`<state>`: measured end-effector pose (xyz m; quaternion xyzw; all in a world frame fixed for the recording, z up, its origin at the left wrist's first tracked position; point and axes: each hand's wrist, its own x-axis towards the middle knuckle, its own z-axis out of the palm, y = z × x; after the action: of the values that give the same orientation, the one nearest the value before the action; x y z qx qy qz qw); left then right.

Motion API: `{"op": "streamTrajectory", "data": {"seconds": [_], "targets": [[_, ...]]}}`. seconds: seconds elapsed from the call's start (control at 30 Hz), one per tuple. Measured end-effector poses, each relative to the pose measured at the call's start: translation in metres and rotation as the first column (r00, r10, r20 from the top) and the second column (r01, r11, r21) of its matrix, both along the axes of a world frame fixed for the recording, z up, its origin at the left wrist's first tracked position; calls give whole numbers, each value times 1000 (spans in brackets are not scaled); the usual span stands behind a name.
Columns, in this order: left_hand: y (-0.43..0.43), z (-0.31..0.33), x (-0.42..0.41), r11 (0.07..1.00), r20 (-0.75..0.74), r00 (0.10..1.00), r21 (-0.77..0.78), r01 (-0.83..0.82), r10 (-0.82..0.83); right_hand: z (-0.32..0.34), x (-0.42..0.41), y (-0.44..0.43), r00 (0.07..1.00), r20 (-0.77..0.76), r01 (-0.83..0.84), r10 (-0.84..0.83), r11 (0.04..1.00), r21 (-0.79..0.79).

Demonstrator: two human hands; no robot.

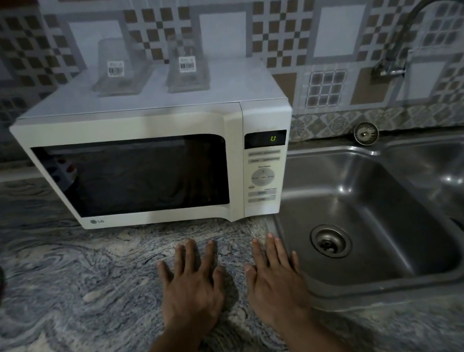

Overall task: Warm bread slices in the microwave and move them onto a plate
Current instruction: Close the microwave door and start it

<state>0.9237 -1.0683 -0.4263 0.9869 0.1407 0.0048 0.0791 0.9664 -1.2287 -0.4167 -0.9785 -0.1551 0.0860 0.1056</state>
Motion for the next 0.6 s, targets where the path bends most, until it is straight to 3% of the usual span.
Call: {"op": "streamTrajectory", "data": {"seconds": [0.6], "targets": [[0,2,0,1000,-27,1000,23,-2,2,0,-1,0,1000,1,-6,6,1000,-25]]}}
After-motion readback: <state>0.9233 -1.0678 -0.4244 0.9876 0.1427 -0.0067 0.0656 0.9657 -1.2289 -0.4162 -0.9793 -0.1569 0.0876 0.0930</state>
